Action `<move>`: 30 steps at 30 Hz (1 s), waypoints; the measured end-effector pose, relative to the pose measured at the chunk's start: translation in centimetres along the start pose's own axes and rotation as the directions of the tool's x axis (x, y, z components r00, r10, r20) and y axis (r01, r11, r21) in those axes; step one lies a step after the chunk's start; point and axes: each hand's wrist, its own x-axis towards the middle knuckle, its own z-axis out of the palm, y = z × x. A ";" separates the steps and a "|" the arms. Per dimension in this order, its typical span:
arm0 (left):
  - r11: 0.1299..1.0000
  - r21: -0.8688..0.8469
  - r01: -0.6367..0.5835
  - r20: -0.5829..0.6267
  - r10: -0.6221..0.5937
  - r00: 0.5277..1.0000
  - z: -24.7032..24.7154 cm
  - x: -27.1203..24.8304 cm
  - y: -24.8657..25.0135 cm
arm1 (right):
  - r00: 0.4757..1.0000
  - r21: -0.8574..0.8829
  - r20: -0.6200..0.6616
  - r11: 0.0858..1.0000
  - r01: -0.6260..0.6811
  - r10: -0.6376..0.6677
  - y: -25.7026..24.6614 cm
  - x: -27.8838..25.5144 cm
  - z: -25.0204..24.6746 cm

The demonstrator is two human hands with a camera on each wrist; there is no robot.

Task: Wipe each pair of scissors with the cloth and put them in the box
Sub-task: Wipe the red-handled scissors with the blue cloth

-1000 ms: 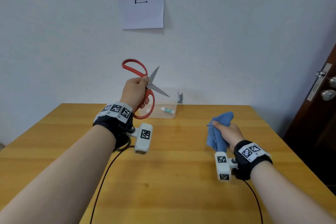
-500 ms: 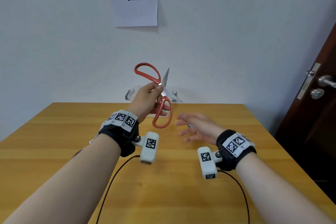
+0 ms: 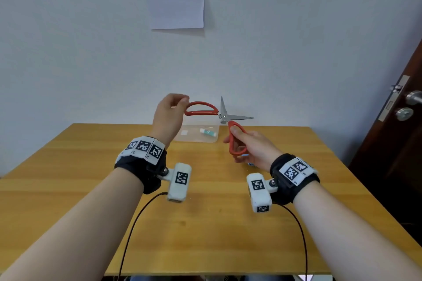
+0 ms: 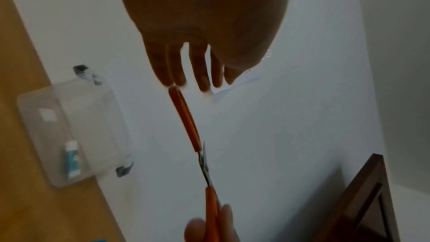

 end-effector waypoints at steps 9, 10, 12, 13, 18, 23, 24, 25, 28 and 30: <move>0.982 -0.029 0.189 0.198 -0.180 0.964 -0.4 -1.2 1.2 | 0.976 0.093 -0.202 0.990 0.107 -0.086 0.6 -0.2 -0.5; 0.982 -0.003 0.189 0.239 -0.183 0.954 -0.2 -1.6 1.2 | 0.968 0.128 -0.236 0.985 0.117 -0.084 0.6 -0.1 -0.5; 0.984 0.066 0.164 0.318 -0.176 0.931 0.6 -2.3 1.1 | 0.966 0.165 -0.250 0.979 0.117 -0.073 0.5 0.0 -0.3; 0.986 0.085 0.141 0.347 -0.162 0.924 1.3 -2.7 1.0 | 0.976 0.171 -0.212 0.981 0.094 -0.056 0.4 0.1 -0.1; 0.998 0.055 -0.002 0.359 -0.018 0.933 3.6 -3.4 1.3 | 1.000 0.238 0.003 0.971 -0.027 0.027 0.0 0.2 1.3; 0.992 0.105 0.066 0.395 -0.102 0.913 3.5 -3.3 0.4 | 1.000 0.322 -0.022 0.947 0.011 -0.004 0.2 0.3 1.1; 0.985 0.128 0.114 0.400 -0.157 0.903 3.3 -3.3 -0.2 | 1.000 0.274 -0.012 0.962 -0.002 0.005 0.1 0.3 0.9; 0.978 0.130 0.164 0.406 -0.204 0.891 3.2 -3.2 -0.7 | 1.000 0.221 0.008 0.975 -0.024 0.023 0.2 0.2 0.8; 0.954 0.002 0.300 0.410 -0.274 0.870 3.0 -2.6 -1.5 | 0.989 0.088 0.097 0.989 -0.117 0.108 0.5 0.1 0.3; 0.944 -0.060 0.326 0.364 -0.283 0.887 2.9 -2.1 -1.8 | 0.972 0.093 0.167 0.979 -0.180 0.163 1.0 0.4 0.1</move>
